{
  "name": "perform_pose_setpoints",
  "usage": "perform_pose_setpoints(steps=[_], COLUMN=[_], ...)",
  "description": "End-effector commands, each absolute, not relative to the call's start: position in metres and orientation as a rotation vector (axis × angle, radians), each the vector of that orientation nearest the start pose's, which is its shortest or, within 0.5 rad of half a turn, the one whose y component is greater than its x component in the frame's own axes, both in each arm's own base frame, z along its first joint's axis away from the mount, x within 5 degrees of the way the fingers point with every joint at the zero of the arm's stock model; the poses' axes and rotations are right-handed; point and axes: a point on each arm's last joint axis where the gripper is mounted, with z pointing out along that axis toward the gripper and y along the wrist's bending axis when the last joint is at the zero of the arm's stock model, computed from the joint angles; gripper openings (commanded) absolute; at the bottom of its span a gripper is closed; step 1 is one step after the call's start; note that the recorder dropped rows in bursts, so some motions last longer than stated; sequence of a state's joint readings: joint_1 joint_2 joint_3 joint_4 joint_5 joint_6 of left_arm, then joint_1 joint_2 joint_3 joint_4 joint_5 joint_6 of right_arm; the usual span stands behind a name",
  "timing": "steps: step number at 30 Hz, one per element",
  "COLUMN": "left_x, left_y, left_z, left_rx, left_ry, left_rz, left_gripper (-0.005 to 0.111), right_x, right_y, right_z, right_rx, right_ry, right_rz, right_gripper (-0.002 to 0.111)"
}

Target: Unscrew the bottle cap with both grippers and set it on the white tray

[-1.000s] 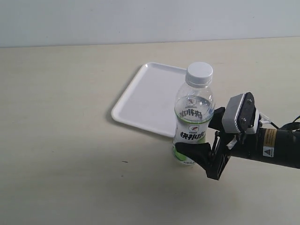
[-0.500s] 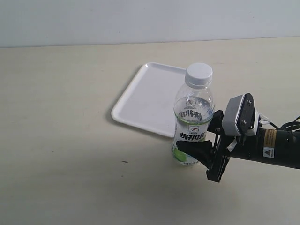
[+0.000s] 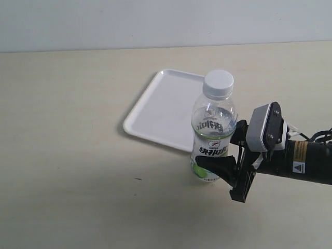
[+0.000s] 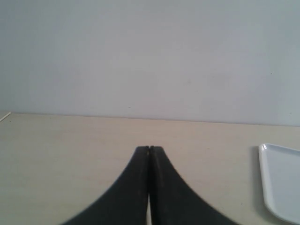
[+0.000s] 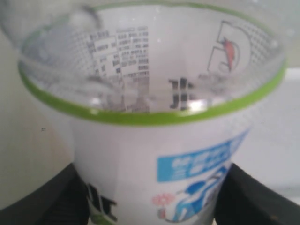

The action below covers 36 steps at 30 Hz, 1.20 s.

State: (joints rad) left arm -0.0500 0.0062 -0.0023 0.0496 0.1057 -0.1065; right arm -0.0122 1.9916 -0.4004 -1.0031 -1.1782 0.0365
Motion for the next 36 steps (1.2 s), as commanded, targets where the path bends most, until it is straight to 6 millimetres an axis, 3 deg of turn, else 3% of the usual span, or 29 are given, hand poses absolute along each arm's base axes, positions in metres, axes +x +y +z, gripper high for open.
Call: perform_pose_setpoints(steps=[1,14,18,28,36], left_x=[0.056,0.056,0.056,0.051,0.051], left_y=[-0.002,-0.002,-0.003,-0.005,-0.005], left_z=[0.204,0.204,0.211,0.236,0.236], left_rx=[-0.017,0.072,-0.058,-0.138,-0.216], left_ry=[1.588,1.579,1.509,1.221,1.216], left_rz=[-0.086,0.010,-0.136,-0.324,-0.436], left_gripper=[0.000,0.000,0.000,0.000,0.000], right_x=[0.239,0.239,0.239,0.241,0.243], right_y=[0.070,0.071,0.071,0.069,0.068], right_z=[0.092,0.101,0.101,0.101,0.101], right_rx=[-0.935,-0.919,-0.919,-0.887,-0.870], right_ry=[1.683,1.673,1.673,1.682,1.687], right_rz=[0.640,0.664,0.664,0.645,0.635], right_gripper=[0.000,0.000,0.000,0.000,0.000])
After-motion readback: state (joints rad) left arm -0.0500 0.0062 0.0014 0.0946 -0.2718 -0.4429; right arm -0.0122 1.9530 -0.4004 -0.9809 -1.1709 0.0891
